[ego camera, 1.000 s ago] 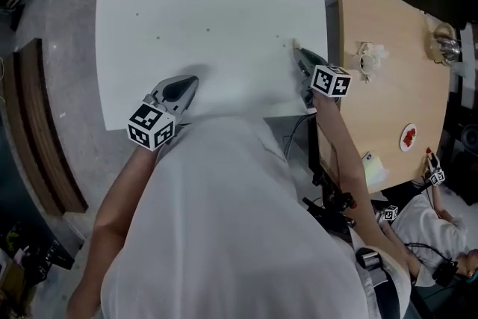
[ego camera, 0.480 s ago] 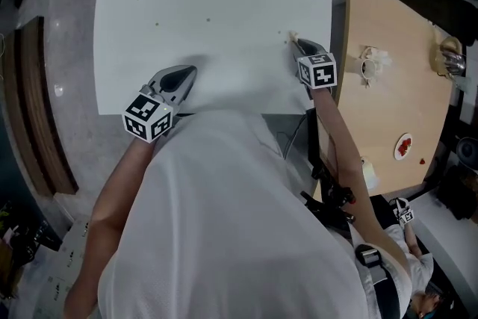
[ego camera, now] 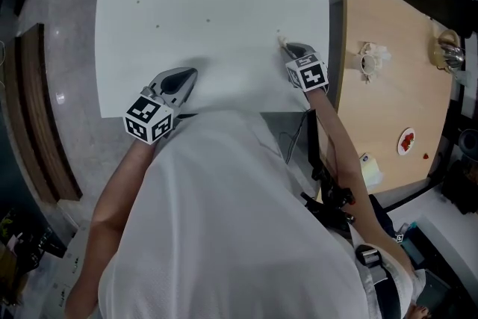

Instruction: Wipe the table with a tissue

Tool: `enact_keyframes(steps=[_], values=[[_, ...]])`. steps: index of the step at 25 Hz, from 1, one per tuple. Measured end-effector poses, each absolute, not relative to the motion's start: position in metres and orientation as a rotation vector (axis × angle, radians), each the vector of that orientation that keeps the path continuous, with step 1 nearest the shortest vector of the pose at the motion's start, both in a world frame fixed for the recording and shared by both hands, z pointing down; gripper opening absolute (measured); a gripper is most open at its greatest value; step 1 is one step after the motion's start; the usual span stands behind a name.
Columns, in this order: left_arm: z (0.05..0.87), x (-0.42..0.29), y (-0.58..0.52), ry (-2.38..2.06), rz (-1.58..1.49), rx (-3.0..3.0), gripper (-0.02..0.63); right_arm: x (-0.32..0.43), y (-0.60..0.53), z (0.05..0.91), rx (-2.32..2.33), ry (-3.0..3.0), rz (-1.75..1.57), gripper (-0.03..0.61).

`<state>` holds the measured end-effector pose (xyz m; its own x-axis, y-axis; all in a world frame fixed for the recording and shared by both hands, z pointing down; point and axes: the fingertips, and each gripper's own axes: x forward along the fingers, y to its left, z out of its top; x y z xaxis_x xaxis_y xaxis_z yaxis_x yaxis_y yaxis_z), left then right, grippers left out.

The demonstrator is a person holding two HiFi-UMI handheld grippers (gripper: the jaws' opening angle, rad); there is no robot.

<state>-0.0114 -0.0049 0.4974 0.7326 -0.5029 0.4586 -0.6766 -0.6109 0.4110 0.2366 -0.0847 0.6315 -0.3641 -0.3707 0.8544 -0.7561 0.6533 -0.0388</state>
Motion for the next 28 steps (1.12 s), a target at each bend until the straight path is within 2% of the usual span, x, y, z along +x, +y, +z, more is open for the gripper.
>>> enact_keyframes(steps=[17, 22, 28], values=[[0.496, -0.013, -0.004, -0.823, 0.402, 2.402, 0.006, 0.167, -0.020, 0.631, 0.697, -2.033, 0.539, 0.049], [0.493, -0.011, -0.008, -0.813, 0.390, 2.413, 0.006, 0.157, -0.014, 0.623, 0.736, -2.149, 0.748, 0.049], [0.492, -0.008, -0.005, -0.804, 0.399, 2.418, 0.006, 0.196, -0.058, 0.591, 1.076, -2.251, 1.037, 0.049]])
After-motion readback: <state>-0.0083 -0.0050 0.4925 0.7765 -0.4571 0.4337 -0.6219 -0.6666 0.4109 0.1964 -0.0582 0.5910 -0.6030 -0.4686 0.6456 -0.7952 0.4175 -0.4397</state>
